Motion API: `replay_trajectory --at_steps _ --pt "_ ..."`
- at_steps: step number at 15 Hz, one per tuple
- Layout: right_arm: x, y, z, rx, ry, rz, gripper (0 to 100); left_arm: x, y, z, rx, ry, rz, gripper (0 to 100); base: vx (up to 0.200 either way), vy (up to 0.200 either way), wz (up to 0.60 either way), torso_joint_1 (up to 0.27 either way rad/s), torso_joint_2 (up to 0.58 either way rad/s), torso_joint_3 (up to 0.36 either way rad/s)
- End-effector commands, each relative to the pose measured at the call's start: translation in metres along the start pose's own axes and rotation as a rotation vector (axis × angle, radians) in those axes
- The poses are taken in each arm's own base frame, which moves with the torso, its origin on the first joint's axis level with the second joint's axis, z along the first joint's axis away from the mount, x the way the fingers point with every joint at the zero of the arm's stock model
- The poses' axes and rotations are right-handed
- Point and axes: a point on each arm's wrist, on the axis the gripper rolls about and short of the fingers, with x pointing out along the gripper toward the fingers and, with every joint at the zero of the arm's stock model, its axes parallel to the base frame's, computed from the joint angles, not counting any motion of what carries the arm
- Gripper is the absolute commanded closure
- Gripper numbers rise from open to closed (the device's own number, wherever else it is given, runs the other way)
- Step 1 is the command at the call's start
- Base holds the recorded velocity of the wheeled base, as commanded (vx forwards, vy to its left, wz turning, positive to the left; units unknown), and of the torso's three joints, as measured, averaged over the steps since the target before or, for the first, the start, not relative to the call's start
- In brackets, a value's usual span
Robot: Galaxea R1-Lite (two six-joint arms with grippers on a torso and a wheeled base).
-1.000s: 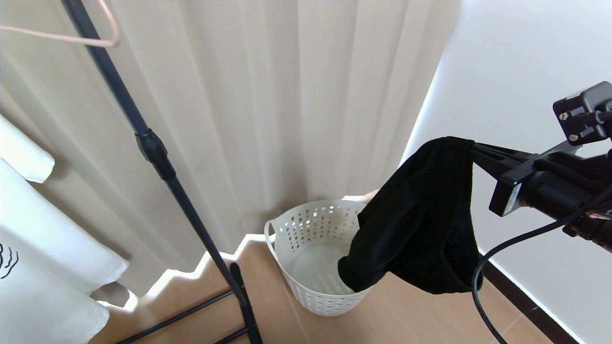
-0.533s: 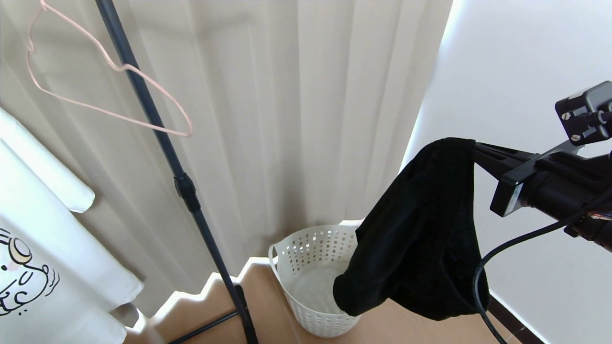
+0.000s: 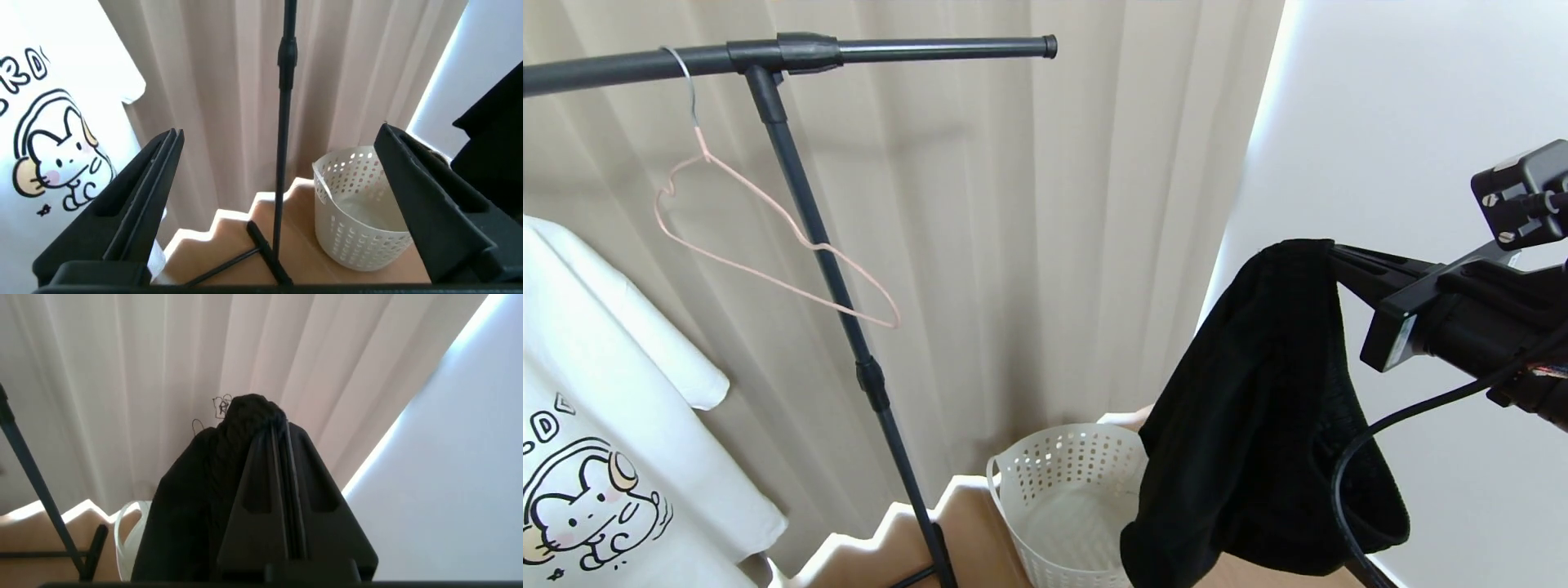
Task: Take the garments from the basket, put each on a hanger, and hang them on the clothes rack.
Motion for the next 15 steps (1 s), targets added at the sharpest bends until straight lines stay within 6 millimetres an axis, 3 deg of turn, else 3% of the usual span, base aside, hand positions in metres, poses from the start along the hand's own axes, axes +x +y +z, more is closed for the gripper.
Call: replay_trajectory --at_steps 1,15 --pt "0.0006 0.0002 -0.0004 -0.001 0.002 -0.001 100 0.0001 0.0 0.0001 0.0 0.0 0.001 0 0.0 0.0 0.0 0.207 -0.51 -0.305" --pt "0.0008 0.0004 -0.0011 -0.001 0.005 0.0 100 0.0001 0.0 0.0001 0.0 0.0 0.001 0 0.0 0.0 0.0 0.229 -0.54 -0.351"
